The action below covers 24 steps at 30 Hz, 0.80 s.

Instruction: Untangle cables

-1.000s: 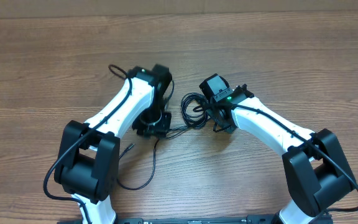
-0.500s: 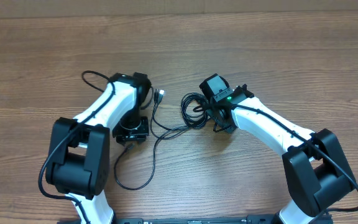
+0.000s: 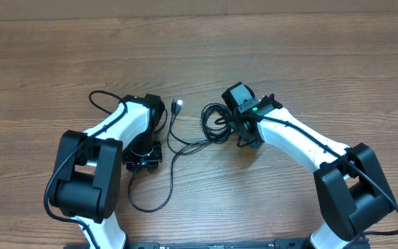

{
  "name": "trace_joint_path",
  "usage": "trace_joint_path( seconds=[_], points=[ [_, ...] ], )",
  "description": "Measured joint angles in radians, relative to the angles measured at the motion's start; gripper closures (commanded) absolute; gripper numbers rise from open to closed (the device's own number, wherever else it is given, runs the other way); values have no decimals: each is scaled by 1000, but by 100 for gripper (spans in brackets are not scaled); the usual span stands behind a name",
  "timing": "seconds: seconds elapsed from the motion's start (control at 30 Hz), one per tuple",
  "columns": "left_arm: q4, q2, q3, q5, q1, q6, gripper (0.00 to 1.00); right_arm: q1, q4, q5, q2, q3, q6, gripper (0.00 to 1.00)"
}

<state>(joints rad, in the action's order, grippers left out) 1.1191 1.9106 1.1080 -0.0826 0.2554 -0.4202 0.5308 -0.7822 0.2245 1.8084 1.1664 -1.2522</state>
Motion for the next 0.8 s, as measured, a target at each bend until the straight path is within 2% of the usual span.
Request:
trace_joint_path(
  seconds=[0.07, 0.27, 0.53, 0.63, 0.8],
  points=[
    [-33, -14, -16, 2, 1, 5, 88, 0, 0, 0, 0, 0, 1, 59],
    [-118, -36, -23, -13, 5, 23, 96, 0, 0, 0, 0, 0, 0, 59],
    [-316, -50, -19, -145, 5, 91, 96, 0, 1, 0, 0, 0, 0, 59],
    [-375, -44, -19, -208, 5, 99, 89, 0, 1, 0, 0, 0, 0, 59],
    [-473, -31, -22, -309, 5, 106, 87, 0, 0, 0, 0, 0, 0, 59]
  ],
)
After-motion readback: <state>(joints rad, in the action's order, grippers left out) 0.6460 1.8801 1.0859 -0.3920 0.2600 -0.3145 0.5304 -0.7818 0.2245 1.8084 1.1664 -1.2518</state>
